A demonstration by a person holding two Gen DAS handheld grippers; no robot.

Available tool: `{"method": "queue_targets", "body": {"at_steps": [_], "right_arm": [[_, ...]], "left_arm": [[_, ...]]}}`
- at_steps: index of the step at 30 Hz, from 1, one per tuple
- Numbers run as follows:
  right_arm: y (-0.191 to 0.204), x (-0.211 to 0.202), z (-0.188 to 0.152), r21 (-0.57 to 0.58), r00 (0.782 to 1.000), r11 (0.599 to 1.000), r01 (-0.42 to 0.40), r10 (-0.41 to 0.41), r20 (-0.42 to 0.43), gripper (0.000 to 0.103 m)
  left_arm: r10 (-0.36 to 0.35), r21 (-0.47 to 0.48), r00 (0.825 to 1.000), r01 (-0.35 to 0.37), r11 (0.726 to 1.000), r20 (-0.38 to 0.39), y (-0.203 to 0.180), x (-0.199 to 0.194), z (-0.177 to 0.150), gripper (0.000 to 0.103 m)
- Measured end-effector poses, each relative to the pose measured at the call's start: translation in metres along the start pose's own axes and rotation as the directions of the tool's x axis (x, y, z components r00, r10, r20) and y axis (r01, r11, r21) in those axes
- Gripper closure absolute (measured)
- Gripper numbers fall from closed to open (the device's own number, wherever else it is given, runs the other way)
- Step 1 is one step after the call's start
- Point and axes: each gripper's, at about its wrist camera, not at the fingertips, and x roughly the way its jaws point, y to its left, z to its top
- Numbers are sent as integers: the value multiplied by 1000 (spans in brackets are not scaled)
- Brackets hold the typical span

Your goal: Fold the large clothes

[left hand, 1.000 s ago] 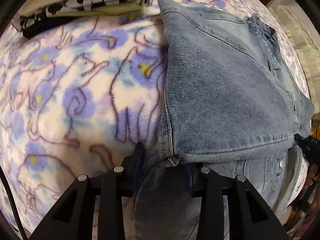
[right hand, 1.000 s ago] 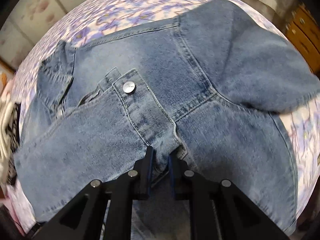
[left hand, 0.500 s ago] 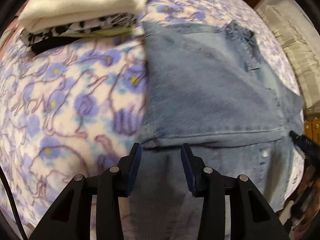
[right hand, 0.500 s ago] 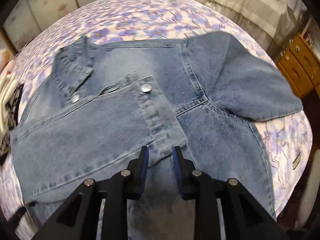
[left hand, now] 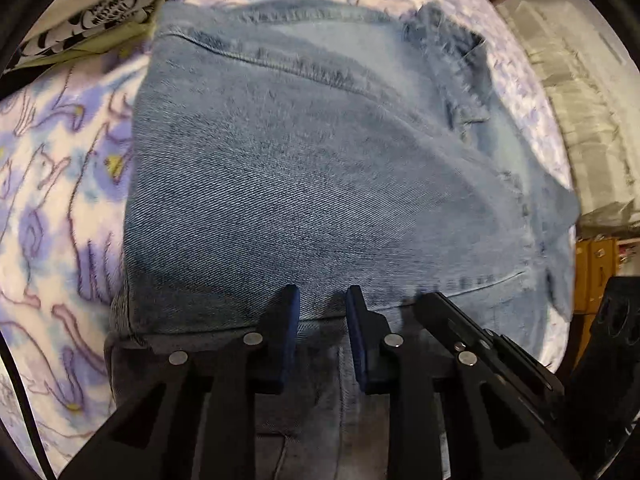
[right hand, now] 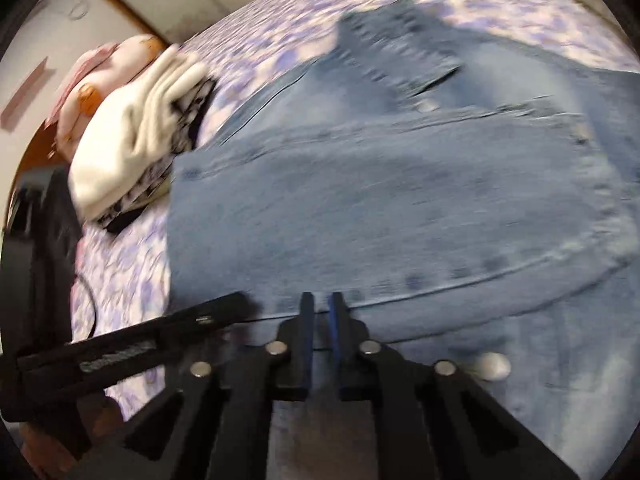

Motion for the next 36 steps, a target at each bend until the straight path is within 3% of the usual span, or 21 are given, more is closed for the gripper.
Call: {"method": "queue_targets", "body": {"at_steps": [4,10,12,17,20,22,25,29,31,34,36], "right_arm": [[-8,22,-1,27,999,999,32,-31,-23,103],[-36,6,5,39,994,994,99,-101,52,103],[-57,-5,7,52,973,977,209,-213,86,103],[-113,-29,10,130,947,949,287,-301,111,103],[-132,-38,14,124,939,941,314,-328,107,103],[-143,-45,16,119,891,895,431,-443,100,103],[-151,-56,20,170,924,921,351,-370,99,103],[-141,-63,23,102,949,956,275,-286,130,103],[-130,-61,29,105,979,987,119,-134,152,103],[-108,-44,42,53,984,997,-53,43,170,103],[-88,-28,46,-5,982,993,-118,117,147,103]], "left_arm": [[34,2,999,-34,999,-8,2,7,0,82],[101,-9,994,-101,995,31,28,-4,-7,90],[108,-30,994,-107,994,32,40,-8,-8,91],[194,-62,980,-191,980,45,60,-19,-9,93],[195,-102,979,-190,977,50,70,-24,-11,94],[191,-152,981,-183,971,39,74,-26,-8,94],[187,-200,981,-174,964,46,70,-33,-1,94],[195,-167,975,-176,970,109,48,-47,14,93],[178,-145,978,-162,976,107,36,-44,25,92],[203,-114,972,-190,975,115,21,-29,41,92],[224,-107,968,-213,971,113,15,-15,55,92]]}}
